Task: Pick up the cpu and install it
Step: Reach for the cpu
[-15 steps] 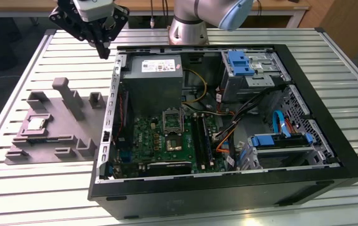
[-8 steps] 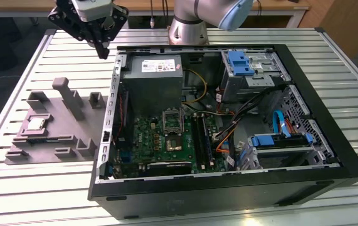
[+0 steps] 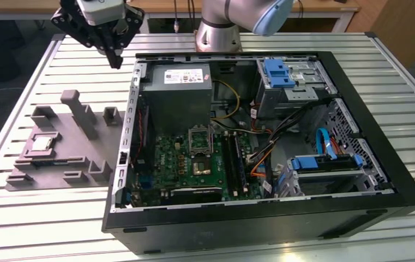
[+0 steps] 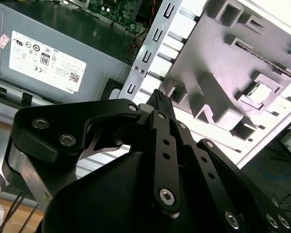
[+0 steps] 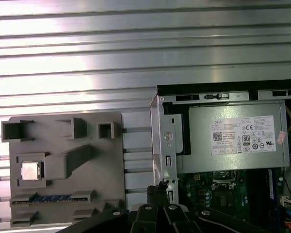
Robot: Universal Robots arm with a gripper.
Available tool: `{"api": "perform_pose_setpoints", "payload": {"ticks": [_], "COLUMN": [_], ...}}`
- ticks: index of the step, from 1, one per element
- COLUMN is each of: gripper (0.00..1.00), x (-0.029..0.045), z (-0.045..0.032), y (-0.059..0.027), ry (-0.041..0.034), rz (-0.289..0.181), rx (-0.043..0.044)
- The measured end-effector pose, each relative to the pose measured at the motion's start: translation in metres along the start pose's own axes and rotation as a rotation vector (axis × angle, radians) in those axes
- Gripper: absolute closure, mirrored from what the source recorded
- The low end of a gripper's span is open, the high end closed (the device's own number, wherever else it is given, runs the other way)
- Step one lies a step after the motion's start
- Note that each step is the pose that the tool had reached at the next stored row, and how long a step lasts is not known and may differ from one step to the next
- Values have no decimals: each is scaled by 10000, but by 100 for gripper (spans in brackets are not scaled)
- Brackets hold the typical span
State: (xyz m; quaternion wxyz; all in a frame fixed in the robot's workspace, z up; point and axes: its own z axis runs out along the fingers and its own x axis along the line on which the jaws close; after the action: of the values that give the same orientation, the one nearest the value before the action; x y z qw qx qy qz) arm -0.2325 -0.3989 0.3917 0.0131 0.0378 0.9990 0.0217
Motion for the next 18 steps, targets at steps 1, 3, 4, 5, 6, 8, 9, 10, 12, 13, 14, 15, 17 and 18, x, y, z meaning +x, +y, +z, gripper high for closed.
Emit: {"api": "perform_pose_setpoints", "payload": {"ticks": [1, 3, 4, 5, 6, 8, 9, 10, 12, 13, 14, 15, 17, 18], "gripper": [89, 89, 89, 89, 89, 89, 89, 89, 89, 89, 89, 89, 89, 89], "x": [19, 21, 23, 24, 30, 55, 56, 58, 63, 65, 66, 68, 73, 79], "z": [-1, 0, 0, 0, 0, -1, -1, -1, 0, 1, 1, 1, 1, 1], "y": [-1, -1, -2, -2, -2, -4, -4, -4, -5, -5, -5, -5, -6, -6], "ry": [0, 0, 0, 0, 0, 0, 0, 1, 0, 0, 0, 0, 0, 0], "rz": [1, 0, 1, 0, 0, 0, 0, 0, 0, 1, 0, 1, 1, 2], "rx": [0, 0, 0, 0, 0, 0, 0, 0, 0, 0, 0, 0, 0, 0]}}
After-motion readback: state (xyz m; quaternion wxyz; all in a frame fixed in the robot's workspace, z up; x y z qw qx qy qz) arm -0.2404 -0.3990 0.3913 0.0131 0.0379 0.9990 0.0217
